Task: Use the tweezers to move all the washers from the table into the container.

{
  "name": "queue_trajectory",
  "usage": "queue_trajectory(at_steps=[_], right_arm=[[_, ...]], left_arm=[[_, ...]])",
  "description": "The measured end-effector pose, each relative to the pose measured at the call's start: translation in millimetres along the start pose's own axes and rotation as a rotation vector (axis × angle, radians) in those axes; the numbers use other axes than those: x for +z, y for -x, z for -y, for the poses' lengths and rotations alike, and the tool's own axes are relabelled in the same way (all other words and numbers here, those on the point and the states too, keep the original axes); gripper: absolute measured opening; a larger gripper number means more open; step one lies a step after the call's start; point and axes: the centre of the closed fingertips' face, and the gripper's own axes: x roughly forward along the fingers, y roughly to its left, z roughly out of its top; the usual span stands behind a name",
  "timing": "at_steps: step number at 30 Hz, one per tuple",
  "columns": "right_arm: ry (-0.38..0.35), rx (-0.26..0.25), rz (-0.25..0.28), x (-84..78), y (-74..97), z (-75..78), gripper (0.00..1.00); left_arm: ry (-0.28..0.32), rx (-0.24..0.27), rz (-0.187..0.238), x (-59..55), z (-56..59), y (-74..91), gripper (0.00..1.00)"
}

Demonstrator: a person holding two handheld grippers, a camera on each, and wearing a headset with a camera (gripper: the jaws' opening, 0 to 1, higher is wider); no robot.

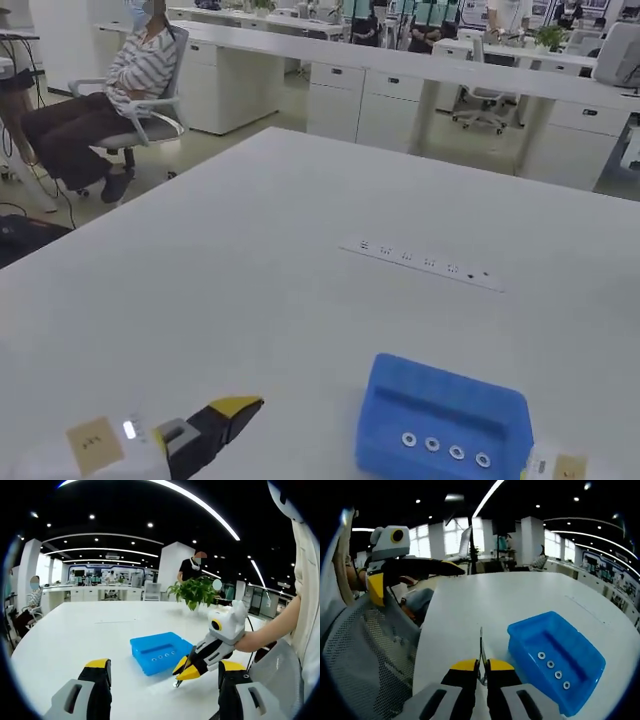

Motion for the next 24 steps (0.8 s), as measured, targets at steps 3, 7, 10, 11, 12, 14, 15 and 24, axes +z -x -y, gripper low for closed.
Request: queue_trajectory(at_steps=[3, 7, 10, 11, 12, 14, 15, 24], right_arm=[[-0.038, -0.038, 0.029, 1.0, -0.1, 3.2, 0.02], [-0.121, -0.041, 0.051, 0.7, 1.5, 9.4, 0.02], [-0.171, -0.031, 0.055, 0.0, 2.7, 12.1, 0.02], [-0.187, -0.028, 0.056, 0.0, 2.6, 12.0, 0.02], [-0.195, -0.027, 0.056, 0.1, 2.7, 12.3, 0.03], [-0.206, -0.033, 0.050, 0.6, 3.4, 11.8, 0.03], [-0.206, -0.036, 0.049, 0.9, 3.7, 11.5, 0.03], [-0.236, -0.021, 0.089, 16.9, 15.2, 10.8, 0.03]], left_arm=[[-0.001, 0.001, 0.002, 0.4, -0.2, 0.2, 0.90], [0.004, 0.003, 0.008, 1.5, -1.1, 0.8, 0.90], [0.005, 0.005, 0.009, 1.5, -1.8, 0.9, 0.90], [0.006, 0.005, 0.010, 1.5, -1.9, 1.1, 0.90], [0.007, 0.006, 0.014, 2.2, -2.1, 1.3, 0.90], [0.009, 0.009, 0.016, 2.6, -3.1, 1.4, 0.90], [0.010, 0.010, 0.016, 2.6, -3.4, 1.5, 0.90], [0.017, 0.013, 0.021, 3.2, -4.4, 2.1, 0.90]])
